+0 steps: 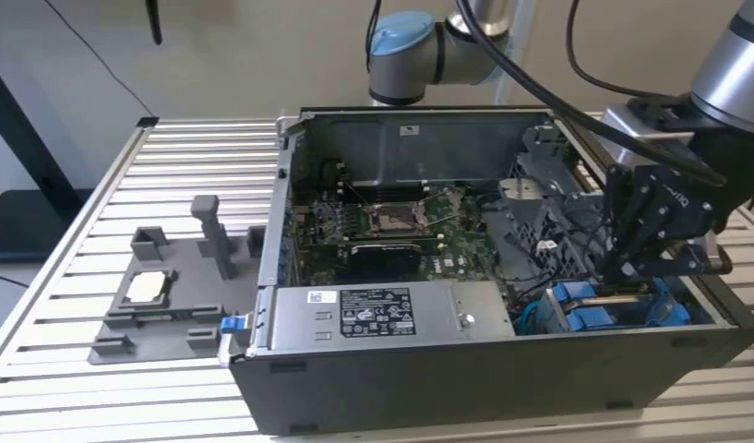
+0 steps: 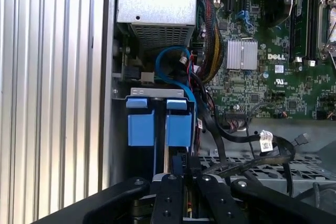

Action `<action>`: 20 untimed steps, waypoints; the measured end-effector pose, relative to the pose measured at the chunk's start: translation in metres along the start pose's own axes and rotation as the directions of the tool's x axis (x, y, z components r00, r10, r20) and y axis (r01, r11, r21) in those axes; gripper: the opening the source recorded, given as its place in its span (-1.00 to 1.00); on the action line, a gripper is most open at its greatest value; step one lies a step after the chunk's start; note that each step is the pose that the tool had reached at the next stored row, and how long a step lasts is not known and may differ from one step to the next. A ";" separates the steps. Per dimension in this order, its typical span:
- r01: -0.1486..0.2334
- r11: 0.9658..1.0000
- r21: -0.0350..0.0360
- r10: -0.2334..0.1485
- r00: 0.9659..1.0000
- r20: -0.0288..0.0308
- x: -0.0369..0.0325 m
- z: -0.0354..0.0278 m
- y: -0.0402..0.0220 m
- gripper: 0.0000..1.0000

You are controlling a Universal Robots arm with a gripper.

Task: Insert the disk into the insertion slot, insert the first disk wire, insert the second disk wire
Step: 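Insert the second disk wire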

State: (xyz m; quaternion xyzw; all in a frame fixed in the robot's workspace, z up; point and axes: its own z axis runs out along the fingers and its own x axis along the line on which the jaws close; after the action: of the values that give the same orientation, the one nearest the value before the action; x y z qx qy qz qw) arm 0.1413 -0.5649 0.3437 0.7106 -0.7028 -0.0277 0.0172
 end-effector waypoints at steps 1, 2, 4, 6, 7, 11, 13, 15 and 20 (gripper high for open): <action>0.000 1.000 0.000 0.000 1.000 0.000 0.0000 0.0002 -0.0006 -0.68; 0.000 1.000 0.000 0.000 1.000 0.000 0.0000 0.0003 -0.0010 -0.68; -0.001 1.000 0.000 0.001 1.000 0.000 0.0001 0.0007 -0.0012 -0.68; -0.002 1.000 0.000 0.002 1.000 0.000 0.0000 0.0017 -0.0014 -0.68; -0.003 1.000 0.000 0.003 1.000 0.000 0.0000 0.0019 -0.0014 -0.68; -0.007 1.000 0.000 0.007 1.000 0.000 -0.0004 0.0023 -0.0014 -0.68; -0.008 1.000 0.000 0.008 1.000 0.001 -0.0007 0.0023 -0.0015 -0.68; -0.010 1.000 0.000 0.010 1.000 0.001 -0.0015 0.0025 -0.0015 -0.68; -0.013 1.000 0.000 0.013 1.000 0.001 -0.0029 0.0024 -0.0015 -0.68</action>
State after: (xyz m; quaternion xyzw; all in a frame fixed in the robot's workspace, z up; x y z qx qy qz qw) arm 0.1426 -0.5619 0.3413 0.7061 -0.7073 -0.0278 0.0171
